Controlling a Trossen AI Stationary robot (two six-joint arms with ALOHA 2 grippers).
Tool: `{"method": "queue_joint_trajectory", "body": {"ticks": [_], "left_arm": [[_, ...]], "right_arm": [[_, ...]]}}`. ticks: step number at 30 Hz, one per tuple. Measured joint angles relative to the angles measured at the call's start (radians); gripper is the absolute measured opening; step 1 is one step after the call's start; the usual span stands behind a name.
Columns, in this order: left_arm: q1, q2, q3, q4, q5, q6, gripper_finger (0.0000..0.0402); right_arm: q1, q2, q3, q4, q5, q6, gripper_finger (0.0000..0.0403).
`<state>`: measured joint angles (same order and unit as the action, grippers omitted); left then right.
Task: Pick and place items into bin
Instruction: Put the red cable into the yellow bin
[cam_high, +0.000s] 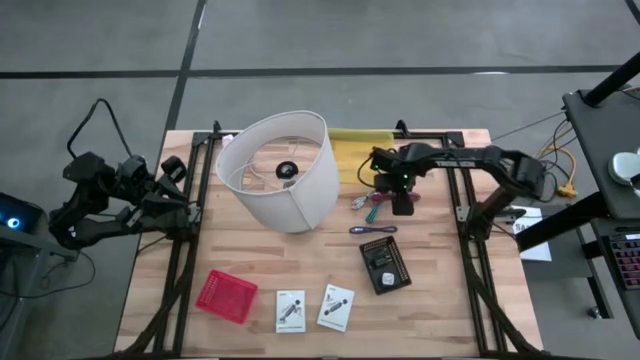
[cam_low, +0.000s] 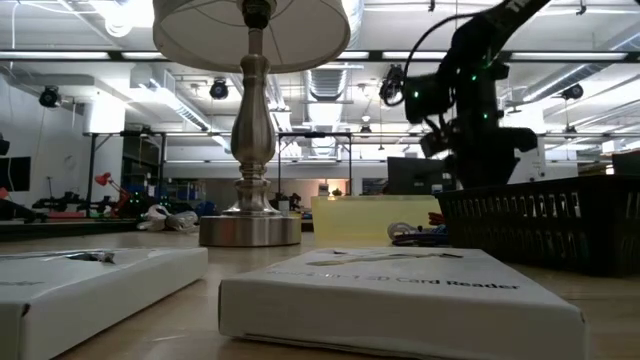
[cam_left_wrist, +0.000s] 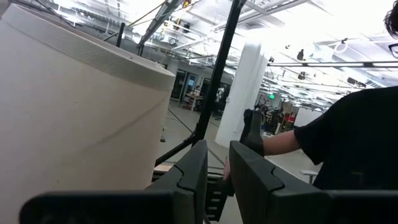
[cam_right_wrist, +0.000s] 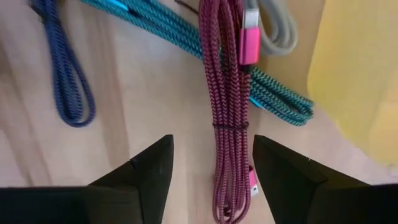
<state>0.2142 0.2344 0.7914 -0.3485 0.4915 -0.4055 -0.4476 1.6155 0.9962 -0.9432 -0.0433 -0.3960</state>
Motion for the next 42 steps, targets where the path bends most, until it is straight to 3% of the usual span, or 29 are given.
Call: {"method": "queue_joint_trajectory", "body": {"ticks": [13, 25, 28, 33, 36, 42], "left_arm": [[0.0, 0.0, 0.0, 0.0, 0.0, 0.001, 0.0052], [0.0, 0.0, 0.0, 0.0, 0.0, 0.001, 0.0052], [0.0, 0.0, 0.0, 0.0, 0.0, 0.001, 0.0052], [0.0, 0.0, 0.0, 0.0, 0.0, 0.001, 0.0052], [0.0, 0.0, 0.0, 0.0, 0.0, 0.0, 0.0052], [0.0, 0.0, 0.0, -0.001, 0.0, 0.0, 0.0052]], "right_arm": [[-0.029, 0.106, 0.0, 0.055, 0.021, 0.0, 0.0163], [-0.029, 0.095, 0.0, 0.056, 0.042, 0.007, 0.003], [-0.029, 0.094, 0.001, 0.036, 0.033, 0.027, 0.0016], [-0.029, 0.07, 0.022, -0.053, -0.017, 0.03, 0.0015], [-0.03, 0.025, 0.042, -0.081, -0.106, 0.035, 0.0015], [-0.064, -0.12, 0.061, 0.111, -0.269, 0.153, 0.0014]]}}
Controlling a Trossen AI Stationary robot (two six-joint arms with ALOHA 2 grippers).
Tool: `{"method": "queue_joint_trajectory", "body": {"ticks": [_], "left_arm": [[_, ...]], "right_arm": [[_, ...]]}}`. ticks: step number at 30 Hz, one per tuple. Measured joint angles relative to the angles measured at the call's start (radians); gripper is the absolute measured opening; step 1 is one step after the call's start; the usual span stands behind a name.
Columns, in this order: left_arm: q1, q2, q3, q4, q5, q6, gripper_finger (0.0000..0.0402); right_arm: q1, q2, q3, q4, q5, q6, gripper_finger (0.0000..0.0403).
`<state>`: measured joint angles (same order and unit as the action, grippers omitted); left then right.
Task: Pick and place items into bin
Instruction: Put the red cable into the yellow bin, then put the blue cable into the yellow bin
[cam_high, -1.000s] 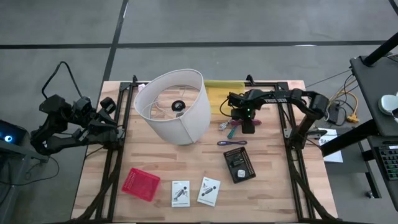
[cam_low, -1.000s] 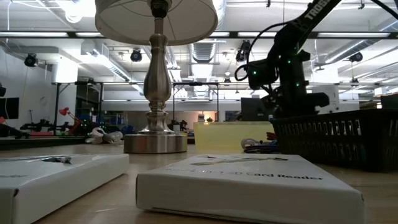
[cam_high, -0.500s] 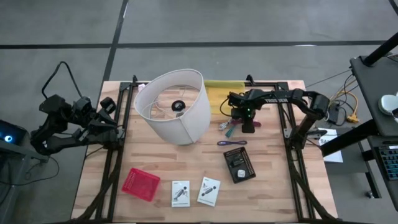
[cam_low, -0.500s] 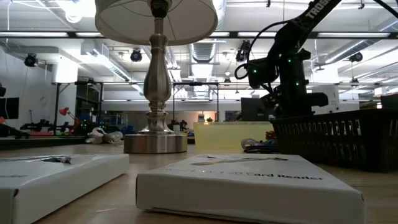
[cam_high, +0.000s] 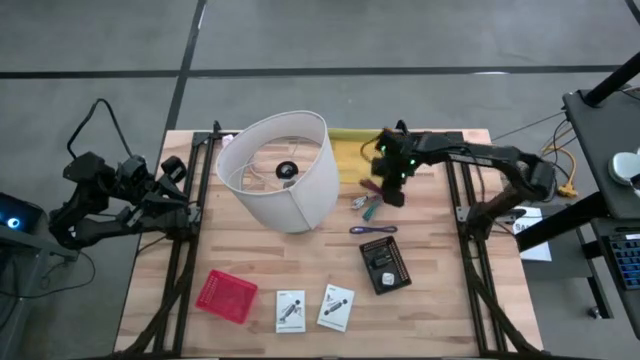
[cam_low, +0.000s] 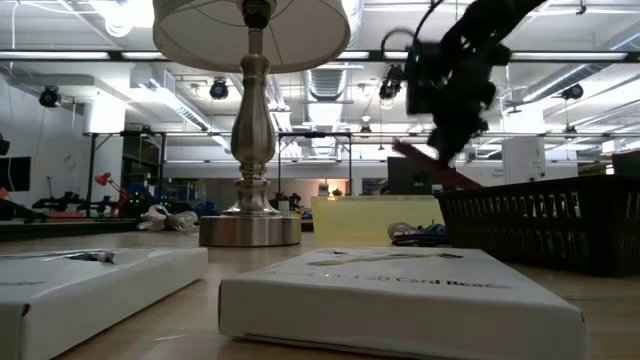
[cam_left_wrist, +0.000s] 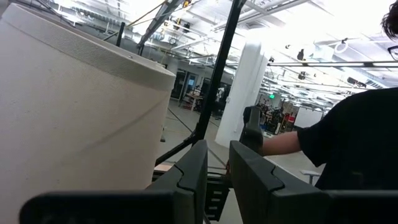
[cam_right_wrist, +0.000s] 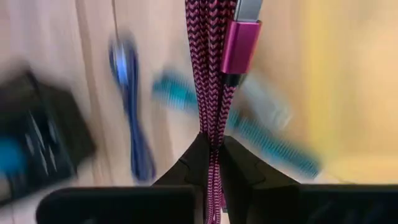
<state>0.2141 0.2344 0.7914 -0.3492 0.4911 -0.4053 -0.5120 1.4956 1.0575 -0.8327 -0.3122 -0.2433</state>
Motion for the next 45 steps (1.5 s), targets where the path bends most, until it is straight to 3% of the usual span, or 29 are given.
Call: {"method": "queue_joint_trajectory", "body": {"ticks": [8, 17, 28, 40, 43, 45], "left_arm": [[0.0, 0.0, 0.0, 0.0, 0.0, 0.0, 0.0052], [0.0, 0.0, 0.0, 0.0, 0.0, -0.001, 0.0052], [0.0, 0.0, 0.0, 0.0, 0.0, -0.007, 0.0052], [0.0, 0.0, 0.0, 0.0, 0.0, -0.007, 0.0052], [0.0, 0.0, 0.0, 0.0, 0.0, -0.007, 0.0052], [0.0, 0.0, 0.0, 0.0, 0.0, -0.007, 0.0052]], "right_arm": [[-0.14, -0.133, -0.046, 0.425, -0.011, 0.411, 0.0013], [-0.271, -0.031, -0.054, 0.42, 0.019, 0.925, 0.0013], [-0.283, 0.073, -0.051, 0.42, 0.023, 0.947, 0.0015], [-0.287, 0.05, -0.049, 0.42, 0.078, 0.947, 0.0087], [-0.287, 0.044, -0.05, 0.421, 0.042, 0.912, 0.0102], [-0.288, 0.029, -0.05, 0.43, -0.044, 0.825, 0.011]]}}
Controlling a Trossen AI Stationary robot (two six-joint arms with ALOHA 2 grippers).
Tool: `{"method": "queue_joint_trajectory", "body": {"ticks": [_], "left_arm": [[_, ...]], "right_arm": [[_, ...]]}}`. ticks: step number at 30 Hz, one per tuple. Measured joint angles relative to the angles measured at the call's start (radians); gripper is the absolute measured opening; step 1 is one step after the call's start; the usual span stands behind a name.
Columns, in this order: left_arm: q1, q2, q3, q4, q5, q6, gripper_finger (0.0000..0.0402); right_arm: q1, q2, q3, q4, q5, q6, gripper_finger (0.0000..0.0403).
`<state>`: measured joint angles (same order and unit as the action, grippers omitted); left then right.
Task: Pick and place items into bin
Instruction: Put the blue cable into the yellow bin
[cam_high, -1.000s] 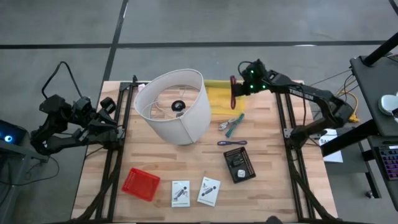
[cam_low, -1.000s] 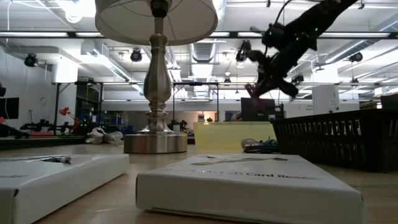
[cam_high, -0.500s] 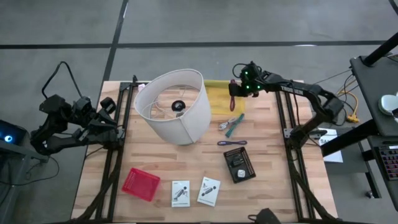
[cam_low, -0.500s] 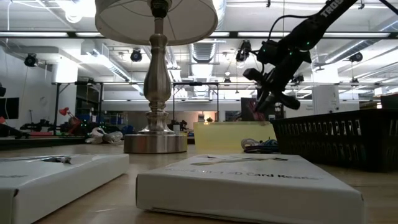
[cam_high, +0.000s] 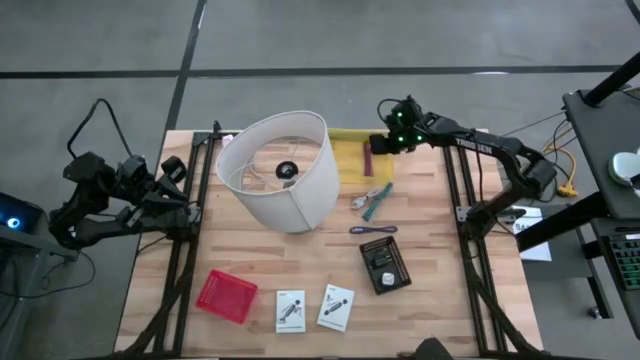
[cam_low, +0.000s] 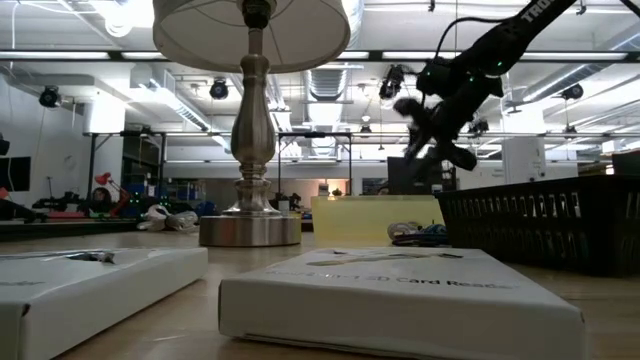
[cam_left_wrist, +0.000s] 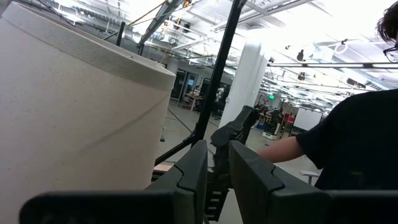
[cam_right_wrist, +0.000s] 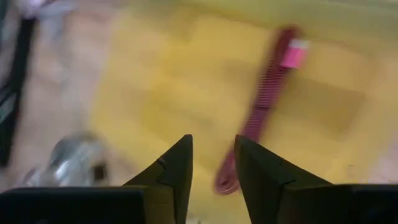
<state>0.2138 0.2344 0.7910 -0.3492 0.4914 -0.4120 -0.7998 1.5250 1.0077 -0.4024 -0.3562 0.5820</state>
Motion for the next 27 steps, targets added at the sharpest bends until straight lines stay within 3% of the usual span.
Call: {"method": "queue_joint_trajectory", "body": {"ticks": [5, 9, 12, 16, 18, 27], "left_arm": [[0.0, 0.0, 0.0, 0.0, 0.0, 0.002, 0.0052], [0.0, 0.0, 0.0, 0.0, -0.003, 0.008, 0.0052], [0.0, 0.0, 0.0, 0.0, -0.008, 0.007, 0.0052], [0.0, 0.0, 0.0, 0.0, -0.009, 0.002, 0.0052], [0.0, 0.0, 0.0, 0.0, -0.01, 0.002, 0.0052], [0.0, 0.0, 0.0, 0.0, -0.011, 0.001, 0.0052]], "right_arm": [[0.041, -0.046, 0.0, -0.011, -0.27, -0.328, 0.0118], [0.127, -0.091, 0.0, -0.075, -0.297, -0.734, 0.0115], [0.214, -0.105, 0.0, -0.129, -0.214, -0.989, 0.0115], [0.32, -0.102, 0.0, -0.194, 0.031, -1.122, 0.0124], [0.36, -0.096, 0.0, -0.232, 0.094, -1.189, 0.0131], [0.445, -0.046, -0.004, -0.29, 0.105, -1.276, 0.0154]]}}
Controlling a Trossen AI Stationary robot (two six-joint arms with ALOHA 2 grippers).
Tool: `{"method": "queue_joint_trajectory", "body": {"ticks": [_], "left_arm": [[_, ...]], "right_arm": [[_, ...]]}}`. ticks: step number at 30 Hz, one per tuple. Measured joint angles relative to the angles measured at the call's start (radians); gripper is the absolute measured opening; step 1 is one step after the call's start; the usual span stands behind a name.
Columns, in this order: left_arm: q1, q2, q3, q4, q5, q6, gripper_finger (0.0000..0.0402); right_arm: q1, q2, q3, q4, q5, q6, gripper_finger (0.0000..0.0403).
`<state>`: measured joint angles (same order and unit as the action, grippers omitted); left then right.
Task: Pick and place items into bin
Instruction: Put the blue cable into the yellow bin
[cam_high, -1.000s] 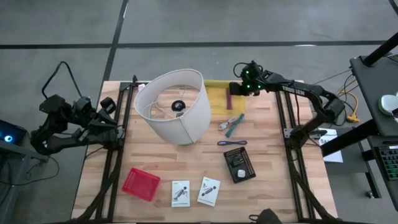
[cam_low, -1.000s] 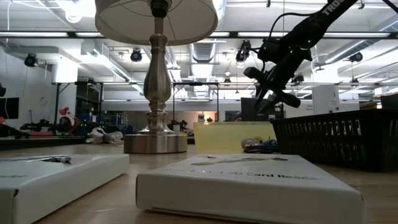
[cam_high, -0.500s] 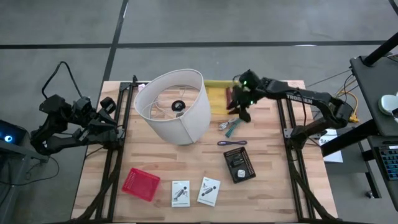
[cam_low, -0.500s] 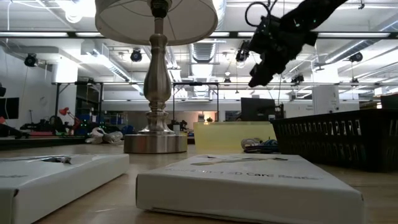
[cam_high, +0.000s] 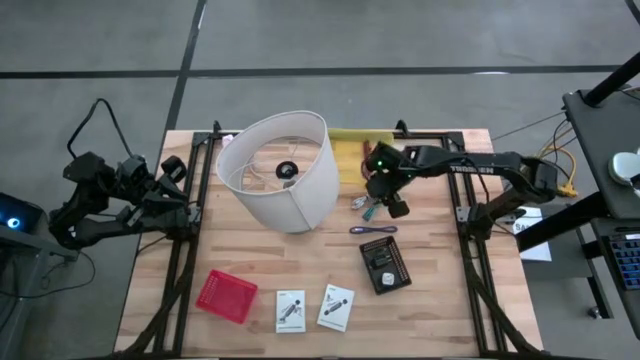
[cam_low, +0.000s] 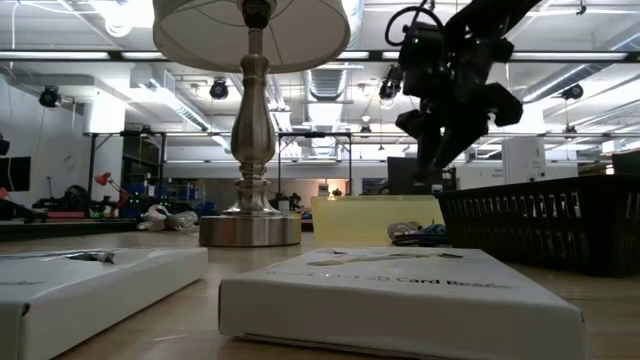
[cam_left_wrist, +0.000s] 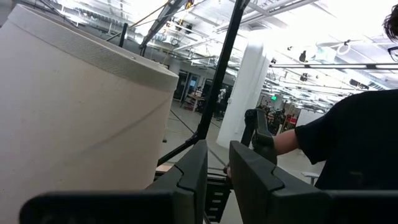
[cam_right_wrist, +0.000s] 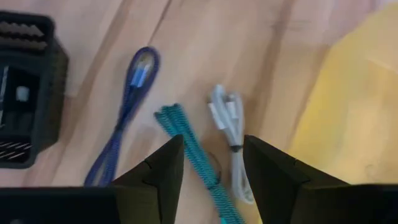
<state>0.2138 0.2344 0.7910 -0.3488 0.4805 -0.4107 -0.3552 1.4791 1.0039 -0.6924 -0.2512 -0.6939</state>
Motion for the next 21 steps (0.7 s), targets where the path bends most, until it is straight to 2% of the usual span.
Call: {"method": "queue_joint_trajectory", "body": {"ticks": [8, 21], "left_arm": [[0.0, 0.0, 0.0, 0.0, 0.0, 0.0, 0.0052], [0.0, 0.0, 0.0, 0.0, 0.0, -0.001, 0.0052]], "right_arm": [[0.024, 0.111, -0.002, 0.0, -0.007, -0.002, 0.0161], [0.028, 0.27, -0.002, 0.007, 0.022, -0.051, 0.013]]}}
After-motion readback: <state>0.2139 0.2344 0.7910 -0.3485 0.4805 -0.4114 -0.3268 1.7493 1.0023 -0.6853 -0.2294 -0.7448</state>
